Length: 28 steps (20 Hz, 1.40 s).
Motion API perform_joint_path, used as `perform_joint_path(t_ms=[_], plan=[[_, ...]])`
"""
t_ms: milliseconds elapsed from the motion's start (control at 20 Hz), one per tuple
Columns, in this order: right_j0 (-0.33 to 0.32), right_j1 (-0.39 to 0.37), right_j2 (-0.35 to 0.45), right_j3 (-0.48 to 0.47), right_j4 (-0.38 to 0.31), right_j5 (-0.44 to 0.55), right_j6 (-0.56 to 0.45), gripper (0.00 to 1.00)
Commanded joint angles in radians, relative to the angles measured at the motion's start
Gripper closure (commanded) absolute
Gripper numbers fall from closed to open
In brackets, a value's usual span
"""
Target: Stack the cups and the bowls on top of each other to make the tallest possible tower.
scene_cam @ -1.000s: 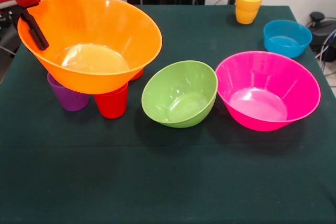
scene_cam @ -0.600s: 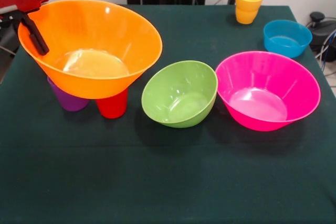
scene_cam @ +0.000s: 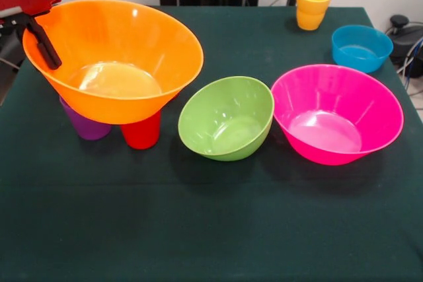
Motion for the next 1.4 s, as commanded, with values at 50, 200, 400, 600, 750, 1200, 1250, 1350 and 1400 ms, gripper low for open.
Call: perform_joint_path(t_ms=[50,200,400,600,750,1200,1250,1350,1400], plan=[[0.014,-0.017,-0.06,0.049,0.0,0.024,-0.044,1.0],[0.014,-0.022,-0.065,0.049,0.004,0.04,-0.04,1.0],[0.015,-0.025,-0.071,0.048,0.005,0.048,-0.04,1.0],[0.013,-0.029,-0.083,0.048,0.006,0.072,-0.039,1.0],[0.009,-0.037,-0.09,0.058,0.008,0.075,-0.034,1.0],[0.002,-0.033,-0.128,0.069,0.004,0.074,-0.027,1.0],[0.001,-0.033,-0.133,0.072,0.004,0.071,-0.026,1.0],[-0.002,-0.029,-0.138,0.081,0.004,0.057,-0.023,1.0],[-0.003,-0.028,-0.14,0.084,0.003,0.052,-0.022,1.0]])
